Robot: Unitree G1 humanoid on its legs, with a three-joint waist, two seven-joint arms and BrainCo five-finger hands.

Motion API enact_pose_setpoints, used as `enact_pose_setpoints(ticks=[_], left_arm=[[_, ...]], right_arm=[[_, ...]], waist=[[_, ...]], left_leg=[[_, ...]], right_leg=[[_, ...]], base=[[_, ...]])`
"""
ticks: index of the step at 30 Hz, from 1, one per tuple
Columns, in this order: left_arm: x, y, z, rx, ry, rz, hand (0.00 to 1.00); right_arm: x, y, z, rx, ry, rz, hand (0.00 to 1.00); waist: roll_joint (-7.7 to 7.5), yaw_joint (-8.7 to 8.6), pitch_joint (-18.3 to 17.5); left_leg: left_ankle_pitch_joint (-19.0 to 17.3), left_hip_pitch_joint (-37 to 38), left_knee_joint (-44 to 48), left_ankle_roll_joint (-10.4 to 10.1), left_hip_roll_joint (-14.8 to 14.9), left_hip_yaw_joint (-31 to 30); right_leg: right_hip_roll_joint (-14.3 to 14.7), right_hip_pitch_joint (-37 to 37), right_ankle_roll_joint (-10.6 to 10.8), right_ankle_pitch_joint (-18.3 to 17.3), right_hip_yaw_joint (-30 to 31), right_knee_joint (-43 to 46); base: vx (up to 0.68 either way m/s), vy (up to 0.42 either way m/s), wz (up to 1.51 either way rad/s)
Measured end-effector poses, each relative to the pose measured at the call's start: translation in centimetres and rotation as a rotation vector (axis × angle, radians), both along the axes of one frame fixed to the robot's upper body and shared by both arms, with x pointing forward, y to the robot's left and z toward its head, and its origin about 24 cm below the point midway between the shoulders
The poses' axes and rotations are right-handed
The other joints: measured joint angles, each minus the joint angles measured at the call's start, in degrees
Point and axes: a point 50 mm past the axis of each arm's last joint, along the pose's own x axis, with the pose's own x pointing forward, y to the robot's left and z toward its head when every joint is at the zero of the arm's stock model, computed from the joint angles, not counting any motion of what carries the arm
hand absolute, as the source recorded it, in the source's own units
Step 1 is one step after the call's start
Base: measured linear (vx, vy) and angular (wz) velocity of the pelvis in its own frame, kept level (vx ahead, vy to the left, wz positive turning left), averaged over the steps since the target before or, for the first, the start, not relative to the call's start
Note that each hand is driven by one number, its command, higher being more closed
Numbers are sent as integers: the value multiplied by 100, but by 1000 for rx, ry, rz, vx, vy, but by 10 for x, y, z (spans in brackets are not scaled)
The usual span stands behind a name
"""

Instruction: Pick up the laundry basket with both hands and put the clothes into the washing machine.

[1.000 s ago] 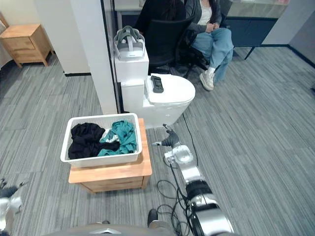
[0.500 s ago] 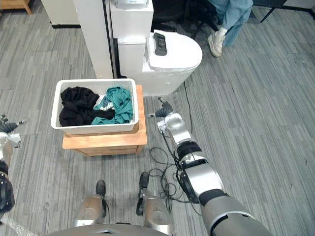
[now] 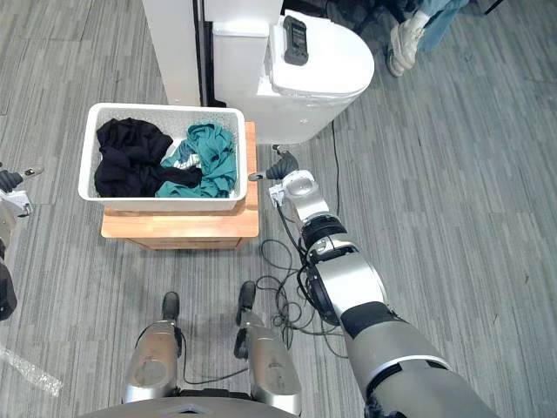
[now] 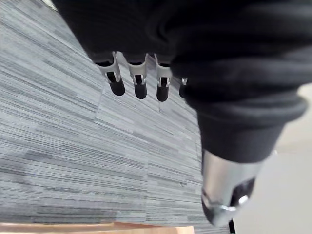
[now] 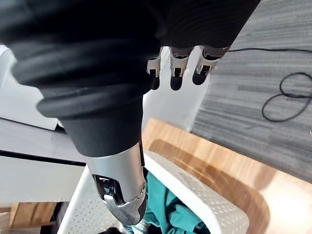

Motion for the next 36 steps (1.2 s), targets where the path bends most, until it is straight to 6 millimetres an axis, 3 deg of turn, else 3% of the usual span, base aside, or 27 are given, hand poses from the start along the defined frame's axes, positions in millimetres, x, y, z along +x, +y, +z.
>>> enact_pose_setpoints(ticks=[5, 12, 19, 24, 33, 36], left_arm=[[8, -7, 9, -30, -17, -13, 0], [26, -26, 26, -74, -90, -59, 0], [42, -53, 30, -114, -117, -126, 0], [49, -61, 46, -112, -171, -153, 0], [53, -69, 49, -105, -171, -164, 0], [56, -71, 58, -105, -192, -168, 0]], right_arm=[[1, -2, -6, 57, 50, -36, 0], [7, 3, 19, 98, -8, -35, 0], [8, 11, 21, 100, -16, -29, 0], [8, 19, 23, 73, -25, -3, 0], [7, 34, 37, 50, -96, 40, 0], [6, 40, 36, 58, -97, 53, 0]], waist=[[-3, -46, 36], [1, -99, 133], [32, -166, 152], [62, -175, 170], [158, -247, 226], [175, -238, 235]], left_leg=[[56, -311, 86, -11, -5, -116], [143, -638, 83, -10, -16, -142], [155, -695, 43, -16, -18, -134], [217, -794, -44, -30, -27, -132], [263, -804, -161, -31, -56, -137], [400, -885, -345, -40, -72, -142]], right_leg=[[-12, -257, -2, 1, -95, 77], [-33, -634, -29, -19, -106, 210], [-34, -728, -61, -40, -109, 226], [-34, -884, -67, -39, -107, 243], [-38, -955, -89, -54, -104, 255], [-52, -1121, -95, -51, -114, 279]], base=[[-11, 6, 9], [0, 0, 0], [44, 2, 0], [33, 2, 0], [24, 7, 1], [12, -5, 4]])
